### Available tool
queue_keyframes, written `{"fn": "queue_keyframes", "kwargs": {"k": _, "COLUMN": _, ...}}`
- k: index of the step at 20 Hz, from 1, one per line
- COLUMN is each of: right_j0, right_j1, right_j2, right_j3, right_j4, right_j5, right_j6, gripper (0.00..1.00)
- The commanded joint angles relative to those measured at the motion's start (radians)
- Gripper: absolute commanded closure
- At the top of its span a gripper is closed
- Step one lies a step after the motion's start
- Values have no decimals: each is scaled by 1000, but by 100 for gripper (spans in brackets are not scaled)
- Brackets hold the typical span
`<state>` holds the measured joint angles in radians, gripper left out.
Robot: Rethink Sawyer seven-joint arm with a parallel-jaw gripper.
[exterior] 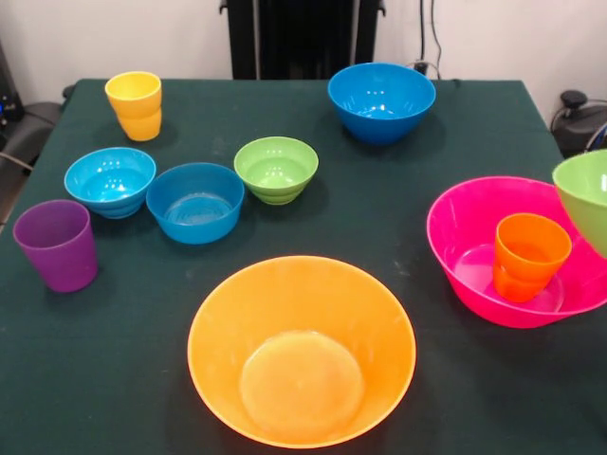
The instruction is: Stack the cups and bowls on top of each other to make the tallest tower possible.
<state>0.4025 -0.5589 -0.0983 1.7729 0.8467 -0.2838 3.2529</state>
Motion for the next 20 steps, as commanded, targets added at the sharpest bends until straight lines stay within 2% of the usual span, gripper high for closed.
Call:
{"fn": "queue_keyframes", "kwargs": {"k": 1, "right_j0": 88, "right_j1": 55, "right_j2": -158, "right_j3": -17, "right_j4": 144, "right_j5": 196, "right_j6": -39, "gripper": 100}}
{"fn": "queue_keyframes", "kwargs": {"k": 5, "right_j0": 175, "right_j1": 110, "right_j2": -261, "right_j3": -60, "right_j4": 206, "right_j5": 276, "right_j6": -13, "gripper": 100}}
{"fn": "queue_keyframes", "kwargs": {"k": 7, "right_j0": 231, "right_j1": 178, "right_j2": -355, "right_j3": -103, "right_j4": 234, "right_j5": 353, "right_j6": 19, "gripper": 100}}
{"fn": "queue_keyframes", "kwargs": {"k": 8, "right_j0": 266, "right_j1": 239, "right_j2": -434, "right_j3": -141, "right_j4": 241, "right_j5": 424, "right_j6": 53, "gripper": 100}}
{"fn": "queue_keyframes", "kwargs": {"k": 12, "right_j0": 321, "right_j1": 379, "right_j2": -625, "right_j3": -246, "right_j4": 178, "right_j5": 625, "right_j6": 196, "gripper": 100}}
{"fn": "queue_keyframes", "kwargs": {"k": 15, "right_j0": 309, "right_j1": 380, "right_j2": -621, "right_j3": -250, "right_j4": 143, "right_j5": 641, "right_j6": 224, "gripper": 100}}
{"fn": "queue_keyframes", "kwargs": {"k": 20, "right_j0": 295, "right_j1": 359, "right_j2": -626, "right_j3": -222, "right_j4": 116, "right_j5": 674, "right_j6": 204, "gripper": 100}}
